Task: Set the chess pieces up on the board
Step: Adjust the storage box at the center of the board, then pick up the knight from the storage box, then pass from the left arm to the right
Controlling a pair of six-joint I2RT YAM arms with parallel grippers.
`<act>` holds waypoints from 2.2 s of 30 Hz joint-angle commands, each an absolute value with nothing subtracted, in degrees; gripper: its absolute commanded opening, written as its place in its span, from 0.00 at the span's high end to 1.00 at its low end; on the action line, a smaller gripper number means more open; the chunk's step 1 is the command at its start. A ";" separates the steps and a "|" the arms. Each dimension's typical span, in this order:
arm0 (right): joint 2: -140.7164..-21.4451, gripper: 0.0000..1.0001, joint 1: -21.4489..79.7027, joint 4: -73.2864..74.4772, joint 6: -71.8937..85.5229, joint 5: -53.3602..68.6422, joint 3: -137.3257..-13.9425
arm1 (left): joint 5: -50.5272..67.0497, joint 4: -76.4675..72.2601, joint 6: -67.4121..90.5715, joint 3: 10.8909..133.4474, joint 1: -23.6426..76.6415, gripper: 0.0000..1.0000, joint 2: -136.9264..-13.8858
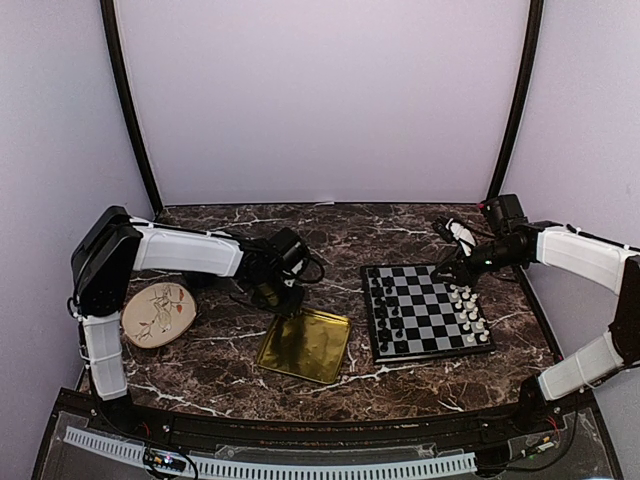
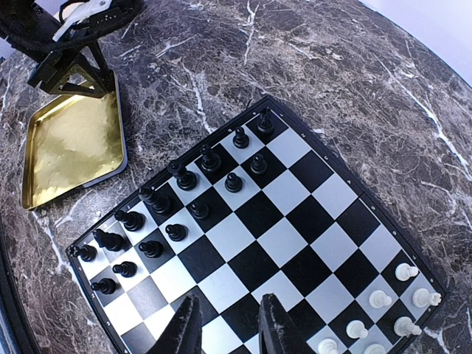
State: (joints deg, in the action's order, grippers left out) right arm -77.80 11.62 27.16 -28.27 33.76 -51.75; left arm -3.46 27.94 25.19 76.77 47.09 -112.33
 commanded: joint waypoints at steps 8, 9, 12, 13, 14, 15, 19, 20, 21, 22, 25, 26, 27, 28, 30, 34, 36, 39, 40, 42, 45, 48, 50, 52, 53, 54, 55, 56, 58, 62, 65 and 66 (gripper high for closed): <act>-77.47 0.73 11.51 26.98 -29.09 34.69 -51.95 | -0.75 28.17 23.23 78.54 47.16 0.62 -114.79; -77.58 0.73 11.51 26.98 -29.01 34.70 -52.05 | -0.43 28.07 22.94 78.35 47.38 0.63 -114.79; -77.86 0.73 11.51 26.98 -28.99 34.80 -52.11 | 0.14 27.91 21.69 77.92 48.03 0.68 -114.79; -77.91 0.73 11.51 27.04 -28.92 34.78 -52.16 | 0.50 27.77 21.29 77.64 48.26 0.70 -114.74; -78.00 0.73 11.51 27.07 -28.91 34.77 -52.12 | 0.80 27.70 20.98 77.45 48.40 0.72 -114.70; -78.05 0.73 11.51 27.01 -28.90 34.77 -52.19 | 1.29 27.52 20.40 77.25 48.57 0.74 -114.56; -78.31 0.73 11.51 27.07 -28.75 34.89 -52.23 | 2.69 27.61 18.39 76.50 49.20 0.79 -113.78; -78.39 0.73 11.51 27.07 -28.77 34.85 -52.21 | 3.57 27.36 17.50 76.06 49.49 0.79 -113.36; -78.40 0.74 11.54 27.07 -28.78 34.77 -52.25 | 4.14 27.22 16.66 75.70 49.67 0.80 -112.85; -78.44 0.74 11.52 27.07 -28.69 34.73 -52.29 | 4.33 27.29 16.01 75.24 49.80 0.81 -112.25; -78.49 0.74 11.51 27.11 -28.66 34.81 -52.40 | 5.72 27.48 13.18 73.68 49.90 0.85 -110.39; -78.51 0.74 11.51 27.11 -28.63 34.88 -52.38 | 5.81 27.63 12.22 73.08 49.84 0.86 -109.79; -78.55 0.74 11.51 27.10 -28.61 34.84 -52.45 | 6.18 27.82 11.23 72.50 49.83 0.87 -109.12; -78.56 0.74 11.51 27.07 -28.58 34.86 -52.40 | 7.17 27.81 10.05 71.92 49.86 0.89 -108.63; -78.64 0.74 11.51 27.07 -28.60 34.82 -52.46 | 9.45 27.26 8.46 70.18 49.84 0.90 -107.74; -78.91 0.74 11.51 27.13 -28.52 34.97 -52.65 | 8.14 26.10 9.30 69.02 49.83 0.88 -107.52; -78.93 0.74 11.51 27.15 -28.52 34.96 -52.74 | 7.28 25.22 10.81 69.08 49.83 0.84 -107.86; -78.76 0.74 11.51 27.20 -28.45 34.96 -52.65 | 8.22 23.66 11.49 69.40 49.83 0.85 -108.63; -78.63 0.74 11.51 27.20 -28.47 34.98 -52.64 | 8.32 23.57 11.53 69.75 49.83 0.86 -109.09; -78.35 0.74 11.51 27.33 -28.45 34.93 -52.53 | 8.11 23.97 11.74 70.47 49.83 0.88 -109.81; -77.97 0.74 11.51 27.33 -28.48 35.07 -52.39 | 8.13 25.02 10.85 71.32 49.83 0.91 -109.72; -77.58 0.74 11.51 28.43 -29.42 37.21 -53.03 | 8.94 26.15 8.79 71.84 49.83 0.94 -108.82; -77.06 0.73 12.06 30.96 -31.85 41.35 -54.85 | 10.87 27.60 7.41 72.84 49.63 0.95 -108.40; -76.51 0.72 14.42 33.48 -34.68 42.37 -57.11 | 14.11 29.54 5.99 74.32 49.00 0.96 -107.95; -76.56 0.71 16.80 34.83 -36.24 41.02 -58.49 | 15.91 30.42 5.25 75.02 48.65 0.96 -107.54; -76.84 0.71 19.72 36.06 -37.68 38.70 -60.27 | 17.95 31.20 4.55 75.57 48.21 0.96 -107.13; -77.23 0.71 22.65 37.07 -38.99 35.67 -62.00 | 20.25 32.48 4.00 76.44 47.68 0.96 -106.84; -77.66 0.70 25.76 37.61 -40.03 32.44 -63.48 | 22.75 34.07 3.22 77.76 47.16 0.96 -106.79; -78.66 0.69 31.45 38.06 -41.83 26.87 -65.57 | 27.07 37.16 2.09 79.93 46.28 0.96 -106.85; -82.58 0.67 41.63 38.91 -45.13 18.31 -71.91 | 36.73 41.11 1.28 83.35 44.63 0.96 -106.94; -85.46 0.66 47.46 38.63 -47.92 12.05 -73.55 | 43.91 41.19 2.30 83.75 43.69 0.96 -106.66; -86.43 0.66 49.22 38.18 -48.40 10.26 -73.83 | 45.90 41.03 2.75 83.79 43.42 0.96 -106.62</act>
